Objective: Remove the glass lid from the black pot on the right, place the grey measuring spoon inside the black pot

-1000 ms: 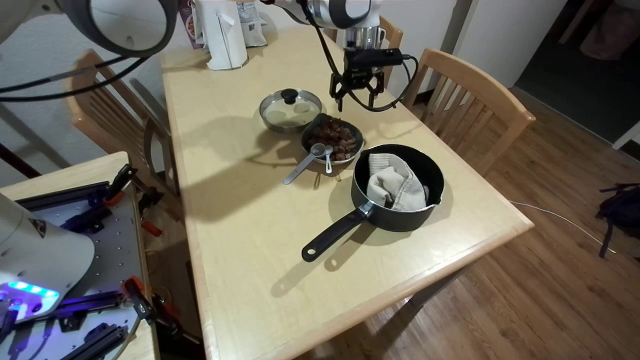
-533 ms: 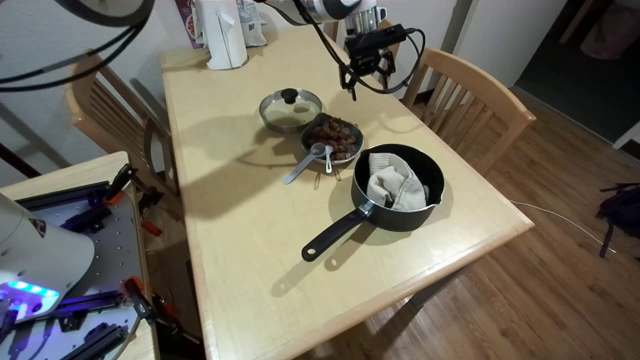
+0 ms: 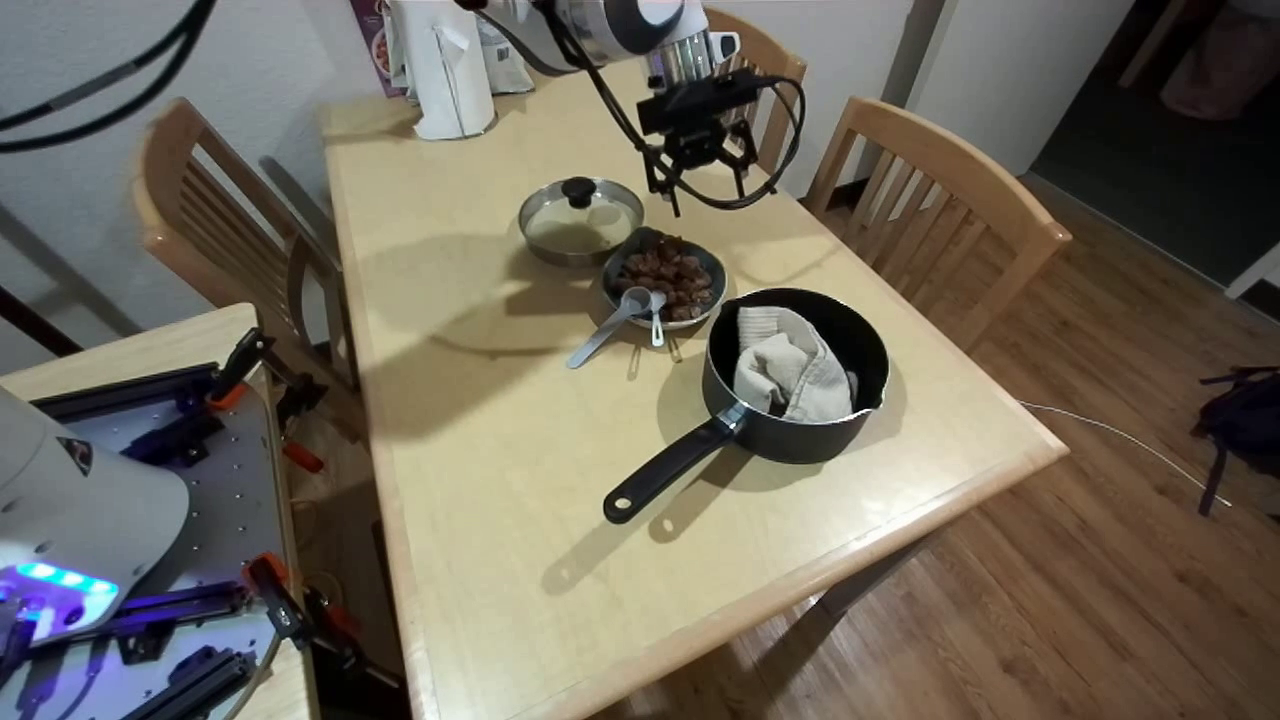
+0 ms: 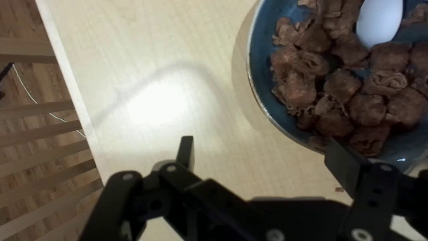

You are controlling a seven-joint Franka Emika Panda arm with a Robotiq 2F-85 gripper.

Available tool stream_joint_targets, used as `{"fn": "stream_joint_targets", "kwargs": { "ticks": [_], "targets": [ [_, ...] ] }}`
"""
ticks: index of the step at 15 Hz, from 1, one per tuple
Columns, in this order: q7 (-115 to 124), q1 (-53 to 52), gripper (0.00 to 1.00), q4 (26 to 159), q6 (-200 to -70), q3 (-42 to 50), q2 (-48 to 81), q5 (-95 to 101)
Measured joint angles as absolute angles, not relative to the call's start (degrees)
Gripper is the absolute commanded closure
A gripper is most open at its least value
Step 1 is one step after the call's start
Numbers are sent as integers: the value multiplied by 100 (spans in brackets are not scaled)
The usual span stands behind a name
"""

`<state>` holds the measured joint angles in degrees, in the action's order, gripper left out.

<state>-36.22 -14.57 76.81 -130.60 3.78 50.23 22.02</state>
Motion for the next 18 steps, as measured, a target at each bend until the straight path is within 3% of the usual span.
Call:
{"fn": "stream_joint_targets", "kwargs": {
  "ticks": [4, 8, 15, 18],
  "targets": [
    [-3033, -1501, 0, 8606, -13694, 373, 4539, 2621],
    [-2988, -1402, 0, 8496, -13662, 219, 4585, 2671],
    [-342, -2160, 0, 9025, -13694, 1232, 4318, 3834],
    [426, -2251, 0, 9590, -13756, 1234, 4144, 4122]
  ]
}}
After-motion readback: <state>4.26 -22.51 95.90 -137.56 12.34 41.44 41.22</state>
